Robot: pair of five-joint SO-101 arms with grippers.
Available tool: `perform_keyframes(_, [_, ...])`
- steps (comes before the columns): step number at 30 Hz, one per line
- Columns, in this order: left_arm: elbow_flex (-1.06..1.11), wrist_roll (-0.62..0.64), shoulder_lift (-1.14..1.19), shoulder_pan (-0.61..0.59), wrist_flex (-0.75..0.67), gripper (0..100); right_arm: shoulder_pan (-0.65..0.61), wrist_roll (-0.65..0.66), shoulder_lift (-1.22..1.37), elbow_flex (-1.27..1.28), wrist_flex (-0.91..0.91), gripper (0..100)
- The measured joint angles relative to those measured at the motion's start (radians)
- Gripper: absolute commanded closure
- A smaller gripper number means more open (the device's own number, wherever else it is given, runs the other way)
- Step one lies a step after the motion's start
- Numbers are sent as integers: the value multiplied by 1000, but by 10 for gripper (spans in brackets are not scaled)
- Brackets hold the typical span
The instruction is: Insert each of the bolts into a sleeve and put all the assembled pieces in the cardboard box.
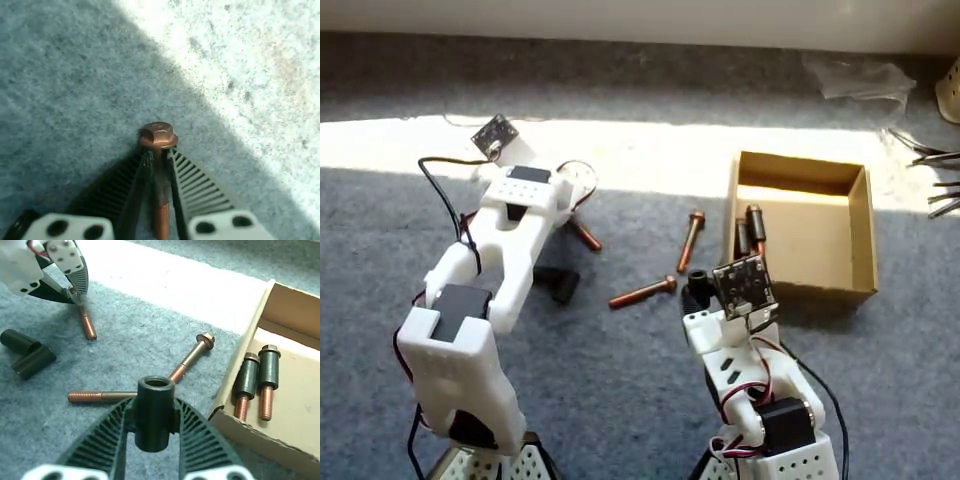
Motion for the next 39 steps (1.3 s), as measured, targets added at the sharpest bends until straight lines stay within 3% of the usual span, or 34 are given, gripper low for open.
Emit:
perform_keyframes(24, [12, -52, 21, -3, -6, 993, 0, 0, 0, 0, 0, 994])
perform_keyframes(28, [-84, -58, 84, -3, 87, 994, 0, 0, 0, 0, 0, 994])
perform_keyframes(34, [-278, -245, 175, 3, 310, 994, 0, 0, 0, 0, 0, 994])
perform_keyframes(39, [-364, -393, 230, 29, 368, 994, 0, 0, 0, 0, 0, 994])
